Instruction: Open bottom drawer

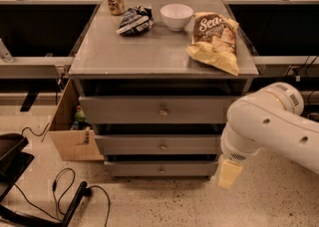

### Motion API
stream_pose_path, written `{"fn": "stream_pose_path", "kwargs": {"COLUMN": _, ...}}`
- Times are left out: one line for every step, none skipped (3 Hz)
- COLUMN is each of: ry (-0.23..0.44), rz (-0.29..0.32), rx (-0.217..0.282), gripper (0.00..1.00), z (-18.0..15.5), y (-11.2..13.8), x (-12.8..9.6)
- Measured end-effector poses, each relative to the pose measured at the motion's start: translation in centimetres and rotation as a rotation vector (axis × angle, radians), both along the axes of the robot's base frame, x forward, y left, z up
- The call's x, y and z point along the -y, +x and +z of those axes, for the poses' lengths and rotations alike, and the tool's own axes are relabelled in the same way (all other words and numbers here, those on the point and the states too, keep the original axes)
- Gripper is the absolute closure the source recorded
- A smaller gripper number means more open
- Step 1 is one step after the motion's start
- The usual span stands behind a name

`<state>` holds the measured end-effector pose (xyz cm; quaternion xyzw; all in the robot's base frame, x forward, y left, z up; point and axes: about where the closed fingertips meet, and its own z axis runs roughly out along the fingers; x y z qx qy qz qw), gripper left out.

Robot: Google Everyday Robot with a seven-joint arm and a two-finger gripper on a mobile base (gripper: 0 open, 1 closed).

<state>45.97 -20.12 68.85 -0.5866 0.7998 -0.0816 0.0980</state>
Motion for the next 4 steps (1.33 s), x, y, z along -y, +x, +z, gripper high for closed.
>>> {"fn": "stream_pose_path", "kwargs": {"ry": 0.004, "rz": -0.008, "rx": 0.004, "gripper": 0.0, "z": -0.2, "y": 0.0, "x": 0.0}}
{"fn": "stream_pose_path", "kwargs": {"ry": 0.009, "rz": -0.004, "rx": 0.007, "gripper": 0.0, "z": -1.7, "y": 0.2, "x": 0.0}}
{"fn": "stream_pose_path", "kwargs": {"ry": 0.014, "rz": 0.009, "rx": -0.009, "gripper": 0.0, "z": -6.9, "y": 0.3, "x": -0.6}}
{"fn": "stream_pose_path", "kwargs": {"ry": 0.034, "rz": 0.029, "rx": -0.033, "gripper": 0.0, "z": -18.0, "y": 0.8, "x": -2.2}}
